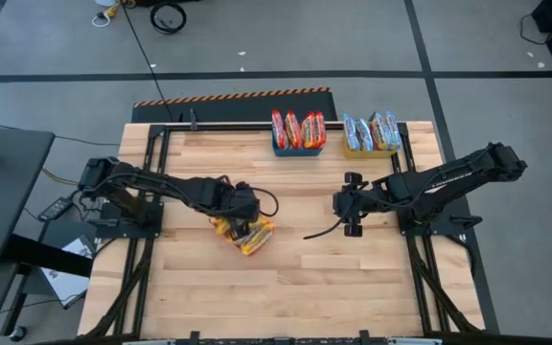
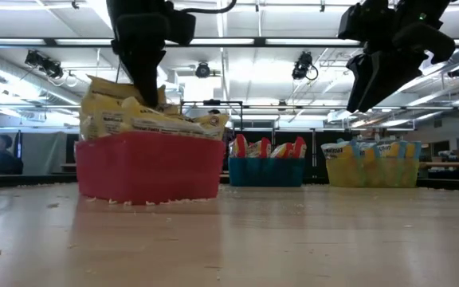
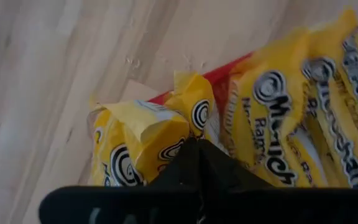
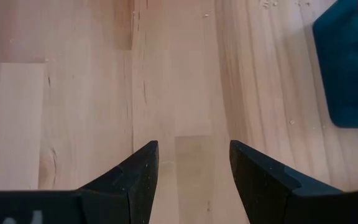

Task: Sort Maruchan noodles
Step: Adjust the yellow noodle packs on the red bin

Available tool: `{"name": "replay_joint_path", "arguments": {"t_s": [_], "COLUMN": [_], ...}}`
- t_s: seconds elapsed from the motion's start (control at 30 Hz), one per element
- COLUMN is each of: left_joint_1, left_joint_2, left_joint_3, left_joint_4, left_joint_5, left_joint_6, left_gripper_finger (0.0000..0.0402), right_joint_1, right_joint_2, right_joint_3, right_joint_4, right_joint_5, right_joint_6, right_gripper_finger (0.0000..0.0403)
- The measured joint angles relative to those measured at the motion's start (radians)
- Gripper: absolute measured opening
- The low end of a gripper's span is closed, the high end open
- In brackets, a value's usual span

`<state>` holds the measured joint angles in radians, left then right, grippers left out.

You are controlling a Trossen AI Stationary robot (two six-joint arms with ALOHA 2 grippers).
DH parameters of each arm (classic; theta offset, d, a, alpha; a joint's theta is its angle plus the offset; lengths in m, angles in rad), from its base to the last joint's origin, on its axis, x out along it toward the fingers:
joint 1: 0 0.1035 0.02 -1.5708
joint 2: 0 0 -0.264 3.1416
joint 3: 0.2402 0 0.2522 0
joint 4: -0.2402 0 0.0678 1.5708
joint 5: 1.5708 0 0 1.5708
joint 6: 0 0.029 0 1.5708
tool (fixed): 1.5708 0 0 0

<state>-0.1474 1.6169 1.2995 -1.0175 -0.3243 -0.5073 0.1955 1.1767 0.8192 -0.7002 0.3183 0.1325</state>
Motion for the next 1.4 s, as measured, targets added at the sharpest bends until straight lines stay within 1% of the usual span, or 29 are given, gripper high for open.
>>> {"name": "replay_joint_path", "arguments": {"t_s": [0.2, 0.37, 0.5, 0.57, 0.7, 0.77, 0.93, 1.0, 1.17, 1.23, 1.4], "left_joint_1": [0.000, 0.003, 0.022, 0.031, 0.040, 0.040, 0.040, 0.047, 0.085, 0.106, 0.150], "left_joint_2": [0.000, -0.005, -0.005, -0.005, -0.005, -0.005, -0.005, -0.005, -0.005, -0.005, -0.005], "left_joint_3": [0.002, 0.061, 0.072, 0.072, 0.073, 0.073, 0.007, -0.025, -0.100, -0.120, -0.135], "left_joint_4": [0.008, 0.033, 0.070, 0.107, 0.215, 0.233, 0.267, 0.320, 0.450, 0.458, 0.443], "left_joint_5": [0.061, 0.066, 0.092, 0.128, 0.233, 0.250, 0.251, 0.255, 0.323, 0.324, 0.285], "left_joint_6": [0.003, 0.030, 0.013, -0.016, -0.045, -0.047, -0.065, -0.060, -0.059, -0.064, -0.045], "left_gripper_finger": [0.0003, 0.0003, 0.0003, 0.0003, 0.0003, 0.0003, 0.0003, 0.0003, 0.0004, 0.0004, 0.0008], "right_joint_1": [0.000, -0.001, -0.001, -0.001, -0.001, -0.001, -0.001, -0.001, 0.000, 0.003, 0.018], "right_joint_2": [0.000, 0.000, 0.000, 0.000, 0.000, 0.000, 0.000, 0.000, 0.000, 0.000, 0.000], "right_joint_3": [0.000, 0.000, 0.000, 0.000, 0.000, 0.000, 0.000, 0.000, 0.000, 0.000, 0.000], "right_joint_4": [0.000, 0.001, 0.001, 0.001, -0.002, -0.004, -0.004, -0.004, -0.005, -0.011, -0.014], "right_joint_5": [0.000, 0.000, 0.000, -0.004, -0.006, -0.006, -0.025, -0.037, -0.059, -0.062, -0.063], "right_joint_6": [-0.002, -0.005, -0.005, -0.005, -0.005, -0.005, 0.002, 0.002, 0.018, 0.035, 0.048], "right_gripper_finger": [0.0203, 0.0203, 0.0203, 0.0203, 0.0203, 0.0203, 0.0203, 0.0203, 0.0203, 0.0203, 0.0203]}}
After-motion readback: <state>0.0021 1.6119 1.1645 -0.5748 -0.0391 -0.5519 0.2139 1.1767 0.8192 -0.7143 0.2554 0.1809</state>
